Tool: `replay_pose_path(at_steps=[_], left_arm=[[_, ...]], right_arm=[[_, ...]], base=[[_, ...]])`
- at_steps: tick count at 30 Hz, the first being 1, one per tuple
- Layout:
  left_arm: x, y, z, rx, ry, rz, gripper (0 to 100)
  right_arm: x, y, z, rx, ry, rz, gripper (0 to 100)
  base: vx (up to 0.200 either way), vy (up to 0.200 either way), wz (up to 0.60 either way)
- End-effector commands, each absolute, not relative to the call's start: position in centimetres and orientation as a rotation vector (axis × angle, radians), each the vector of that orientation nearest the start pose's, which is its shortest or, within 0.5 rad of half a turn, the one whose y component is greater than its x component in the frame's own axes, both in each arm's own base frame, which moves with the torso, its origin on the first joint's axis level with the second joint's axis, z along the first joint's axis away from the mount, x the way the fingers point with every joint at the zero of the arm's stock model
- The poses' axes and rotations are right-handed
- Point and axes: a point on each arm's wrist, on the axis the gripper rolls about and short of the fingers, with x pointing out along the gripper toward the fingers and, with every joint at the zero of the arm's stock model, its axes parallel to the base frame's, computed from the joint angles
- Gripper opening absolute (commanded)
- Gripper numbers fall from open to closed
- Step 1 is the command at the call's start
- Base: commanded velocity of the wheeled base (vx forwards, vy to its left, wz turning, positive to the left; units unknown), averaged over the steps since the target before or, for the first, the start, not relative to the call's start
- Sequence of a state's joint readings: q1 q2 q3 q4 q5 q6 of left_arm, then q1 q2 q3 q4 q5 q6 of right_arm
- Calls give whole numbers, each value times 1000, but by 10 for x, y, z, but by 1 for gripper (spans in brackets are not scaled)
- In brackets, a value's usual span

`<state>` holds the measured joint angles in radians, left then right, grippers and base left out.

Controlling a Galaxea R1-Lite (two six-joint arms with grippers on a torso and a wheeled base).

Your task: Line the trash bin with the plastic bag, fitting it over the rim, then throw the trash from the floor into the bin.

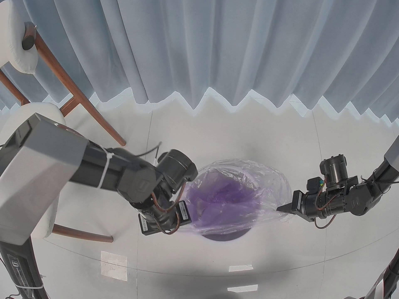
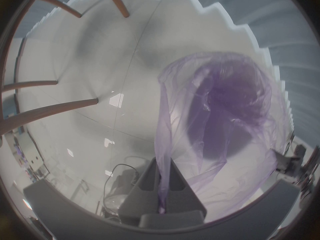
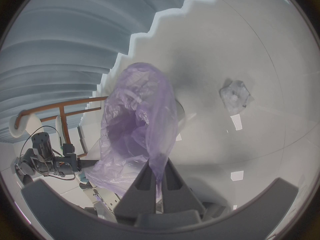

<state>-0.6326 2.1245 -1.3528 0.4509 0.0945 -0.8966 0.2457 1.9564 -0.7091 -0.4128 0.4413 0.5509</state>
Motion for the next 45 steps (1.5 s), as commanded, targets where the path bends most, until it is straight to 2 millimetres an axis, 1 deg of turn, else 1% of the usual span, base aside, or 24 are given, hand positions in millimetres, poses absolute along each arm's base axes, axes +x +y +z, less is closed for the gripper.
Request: replay_pose_path(at_steps=[1, 2, 3, 6, 9, 11, 13, 14, 15, 21, 23, 25, 28, 29, 30, 35, 36, 39, 45], left_arm=[[278, -229, 53, -199, 1252, 61, 0], [277, -228, 43, -154, 1216, 54, 0], [276, -227, 39, -127, 1200, 44, 0], [277, -222, 32, -61, 1164, 18, 0], [281, -219, 30, -41, 1150, 17, 0], [282, -219, 29, -11, 1150, 1, 0], [281, -219, 28, 23, 1153, -14, 0], [281, -219, 28, 23, 1153, -14, 0], [281, -220, 23, 65, 1155, -19, 0], [283, -221, 6, 202, 1151, -16, 0], [283, -223, 3, 216, 1144, -23, 0], [283, -226, 1, 217, 1136, -33, 0], [284, -228, -12, 260, 1142, -39, 0], [284, -228, -12, 260, 1142, -39, 0], [285, -228, -16, 295, 1127, -41, 0], [293, -232, -27, 328, 1080, -65, 0], [294, -233, -27, 329, 1077, -65, 0], [301, -236, -31, 320, 1052, -70, 0], [315, -238, -29, 290, 1024, -58, 0]], right_arm=[[280, 88, 54, 556, 1049, 412, 0], [276, 92, 53, 546, 1062, 422, 0], [274, 95, 52, 540, 1071, 431, 0], [272, 101, 50, 524, 1083, 438, 0], [273, 104, 43, 502, 1092, 410, 0], [276, 106, 29, 454, 1111, 347, 0], [278, 106, 21, 413, 1107, 320, 0], [278, 106, 21, 413, 1107, 320, 0], [281, 106, 12, 389, 1102, 325, 0], [292, 107, -10, 346, 1059, 305, 0], [295, 108, -15, 328, 1050, 294, 0], [296, 108, -17, 318, 1050, 297, 0], [300, 109, -24, 300, 1056, 290, 0], [300, 109, -24, 300, 1056, 290, 0], [305, 110, -28, 290, 1048, 268, 0], [318, 114, -35, 271, 1023, 229, 0], [318, 114, -35, 271, 1022, 227, 0], [330, 117, -41, 258, 998, 203, 0], [341, 118, -41, 270, 969, 200, 0]], base=[[0, 0, 0], [0, 0, 0], [0, 0, 0], [0, 0, 0], [0, 0, 0], [0, 0, 0], [0, 0, 0], [0, 0, 0], [0, 0, 0], [0, 0, 0], [0, 0, 0], [0, 0, 0], [0, 0, 0], [0, 0, 0], [0, 0, 0], [0, 0, 0], [0, 0, 0], [0, 0, 0], [0, 0, 0]])
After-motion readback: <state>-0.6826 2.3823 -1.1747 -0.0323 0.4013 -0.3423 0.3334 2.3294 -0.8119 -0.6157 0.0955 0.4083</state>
